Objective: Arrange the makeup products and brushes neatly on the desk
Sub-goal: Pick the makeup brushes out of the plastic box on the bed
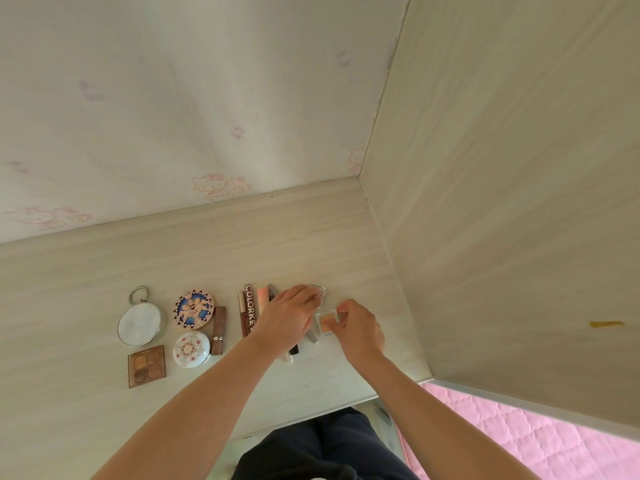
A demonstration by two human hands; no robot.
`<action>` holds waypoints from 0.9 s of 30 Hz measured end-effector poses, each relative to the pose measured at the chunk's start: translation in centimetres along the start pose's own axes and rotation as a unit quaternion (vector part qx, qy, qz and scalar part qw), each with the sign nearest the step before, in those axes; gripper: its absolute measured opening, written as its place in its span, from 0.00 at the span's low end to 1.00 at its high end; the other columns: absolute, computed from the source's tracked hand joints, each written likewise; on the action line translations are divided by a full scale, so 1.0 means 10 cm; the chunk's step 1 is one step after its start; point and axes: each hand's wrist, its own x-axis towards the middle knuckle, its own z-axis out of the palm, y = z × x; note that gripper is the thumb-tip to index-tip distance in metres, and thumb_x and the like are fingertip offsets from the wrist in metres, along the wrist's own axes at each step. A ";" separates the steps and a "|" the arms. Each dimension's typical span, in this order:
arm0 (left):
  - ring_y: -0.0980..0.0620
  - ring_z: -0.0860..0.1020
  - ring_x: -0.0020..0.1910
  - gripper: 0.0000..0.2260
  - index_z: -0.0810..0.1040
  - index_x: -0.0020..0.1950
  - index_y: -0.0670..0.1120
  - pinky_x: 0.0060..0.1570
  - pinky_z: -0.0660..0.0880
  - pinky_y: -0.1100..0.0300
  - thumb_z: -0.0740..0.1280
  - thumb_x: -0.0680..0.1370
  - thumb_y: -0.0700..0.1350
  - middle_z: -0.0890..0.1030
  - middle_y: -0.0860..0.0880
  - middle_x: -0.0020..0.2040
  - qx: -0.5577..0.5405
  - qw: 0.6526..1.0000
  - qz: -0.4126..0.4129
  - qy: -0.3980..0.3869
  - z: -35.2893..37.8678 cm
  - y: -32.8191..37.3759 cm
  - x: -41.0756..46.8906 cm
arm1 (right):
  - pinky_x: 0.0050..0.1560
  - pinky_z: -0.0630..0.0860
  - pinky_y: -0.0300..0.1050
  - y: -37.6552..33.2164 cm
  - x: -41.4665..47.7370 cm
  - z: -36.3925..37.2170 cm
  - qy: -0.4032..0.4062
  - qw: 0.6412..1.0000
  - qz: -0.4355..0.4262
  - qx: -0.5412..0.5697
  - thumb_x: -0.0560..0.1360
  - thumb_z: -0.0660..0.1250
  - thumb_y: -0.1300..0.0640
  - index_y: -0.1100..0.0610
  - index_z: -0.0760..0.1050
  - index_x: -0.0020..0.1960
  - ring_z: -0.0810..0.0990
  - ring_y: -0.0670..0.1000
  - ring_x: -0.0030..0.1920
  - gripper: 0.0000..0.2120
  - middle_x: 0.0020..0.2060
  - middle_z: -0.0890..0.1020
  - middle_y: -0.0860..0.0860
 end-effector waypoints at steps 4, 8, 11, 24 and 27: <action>0.49 0.80 0.56 0.18 0.83 0.55 0.45 0.51 0.78 0.58 0.77 0.66 0.40 0.82 0.49 0.55 0.005 1.000 -0.008 -0.007 -0.05 0.03 -0.05 | 0.42 0.72 0.43 0.02 -0.03 -0.05 0.002 1.000 -0.017 -0.007 0.76 0.66 0.45 0.50 0.72 0.54 0.77 0.49 0.47 0.12 0.48 0.76 0.46; 0.47 0.78 0.61 0.22 0.79 0.63 0.44 0.56 0.77 0.52 0.75 0.70 0.40 0.79 0.47 0.61 0.007 0.999 -0.032 -0.021 -0.10 0.06 -0.16 | 0.49 0.74 0.45 0.09 -0.11 -0.15 -0.001 0.997 -0.056 -0.055 0.80 0.60 0.51 0.52 0.70 0.61 0.75 0.51 0.55 0.11 0.57 0.74 0.49; 0.45 0.76 0.64 0.22 0.76 0.65 0.42 0.60 0.75 0.50 0.73 0.72 0.42 0.78 0.47 0.64 0.024 0.999 -0.036 -0.025 -0.15 0.10 -0.26 | 0.57 0.73 0.45 0.16 -0.21 -0.19 -0.020 0.993 -0.088 -0.082 0.81 0.56 0.53 0.53 0.65 0.69 0.70 0.51 0.64 0.17 0.64 0.71 0.50; 0.44 0.63 0.73 0.24 0.70 0.71 0.40 0.68 0.65 0.42 0.66 0.77 0.47 0.70 0.44 0.71 0.033 0.996 0.054 -0.069 -0.17 0.20 -0.70 | 0.60 0.76 0.54 0.30 -1.08 0.15 0.169 0.965 -0.113 -0.165 0.69 0.74 0.58 0.64 0.75 0.63 0.75 0.61 0.65 0.24 0.60 0.79 0.58; 0.44 0.62 0.74 0.24 0.68 0.72 0.41 0.71 0.59 0.43 0.63 0.78 0.49 0.68 0.44 0.72 0.034 0.992 0.100 -0.074 -0.16 0.26 -0.80 | 0.69 0.68 0.54 0.33 -1.29 0.27 0.166 0.968 -0.068 -0.178 0.74 0.70 0.55 0.62 0.68 0.70 0.67 0.60 0.71 0.27 0.68 0.73 0.57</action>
